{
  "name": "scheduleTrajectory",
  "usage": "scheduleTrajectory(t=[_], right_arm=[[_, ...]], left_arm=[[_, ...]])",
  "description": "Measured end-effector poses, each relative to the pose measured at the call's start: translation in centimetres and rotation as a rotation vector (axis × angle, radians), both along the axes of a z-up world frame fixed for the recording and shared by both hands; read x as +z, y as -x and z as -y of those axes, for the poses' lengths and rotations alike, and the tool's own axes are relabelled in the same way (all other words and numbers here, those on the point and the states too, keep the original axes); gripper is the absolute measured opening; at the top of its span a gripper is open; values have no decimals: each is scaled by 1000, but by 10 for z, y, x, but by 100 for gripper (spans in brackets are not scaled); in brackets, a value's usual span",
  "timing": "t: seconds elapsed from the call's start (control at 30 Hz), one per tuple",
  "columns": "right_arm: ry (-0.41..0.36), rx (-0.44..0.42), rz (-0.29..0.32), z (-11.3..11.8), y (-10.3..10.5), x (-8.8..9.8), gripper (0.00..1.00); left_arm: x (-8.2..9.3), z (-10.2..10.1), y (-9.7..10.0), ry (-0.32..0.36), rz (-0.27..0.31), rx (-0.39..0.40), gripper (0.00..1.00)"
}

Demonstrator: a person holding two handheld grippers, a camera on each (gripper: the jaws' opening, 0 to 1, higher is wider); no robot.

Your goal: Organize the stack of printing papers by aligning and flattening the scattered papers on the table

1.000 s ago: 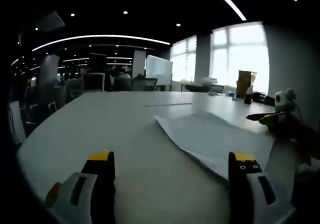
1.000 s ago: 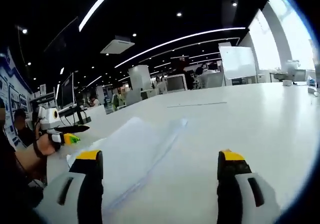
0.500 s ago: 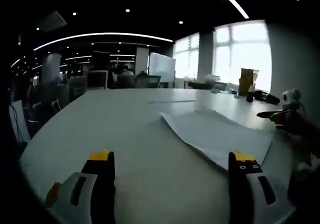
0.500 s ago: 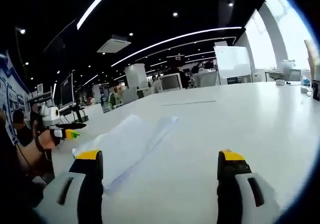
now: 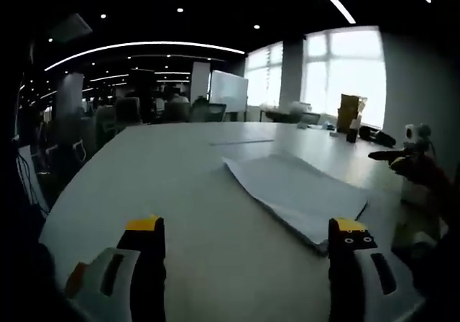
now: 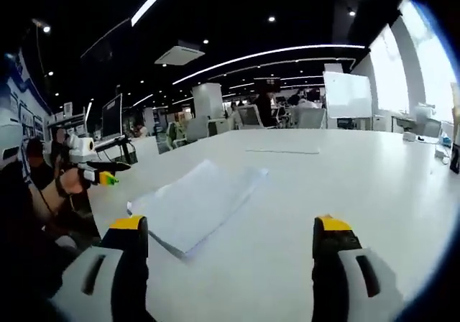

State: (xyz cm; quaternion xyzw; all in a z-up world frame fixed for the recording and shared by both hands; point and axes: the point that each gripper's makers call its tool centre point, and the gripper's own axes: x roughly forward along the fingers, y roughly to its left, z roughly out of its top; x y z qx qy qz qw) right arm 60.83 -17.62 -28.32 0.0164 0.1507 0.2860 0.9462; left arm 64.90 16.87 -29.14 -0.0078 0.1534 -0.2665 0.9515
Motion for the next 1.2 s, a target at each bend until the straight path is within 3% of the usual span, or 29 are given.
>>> scheduleTrajectory(t=[0.3, 0.43, 0.6, 0.83, 1.0, 1.2], right_arm=[[-18, 27, -27, 1, 12, 7, 90], [-4, 32, -32, 1, 17, 9, 90], [30, 33, -33, 3, 23, 11, 90], [15, 36, -27, 2, 24, 14, 90], [17, 35, -31, 1, 25, 12, 90], [25, 38, -31, 1, 25, 11, 90]], left_arm=[[9, -11, 18, -20, -18, -7, 97], [16, -12, 27, 22, -37, -19, 97], [23, -12, 34, 8, -29, -25, 97], [20, -9, 42, -2, -51, -50, 97], [24, -6, 46, 44, -58, -63, 97], [23, -6, 47, 38, -57, -65, 97]])
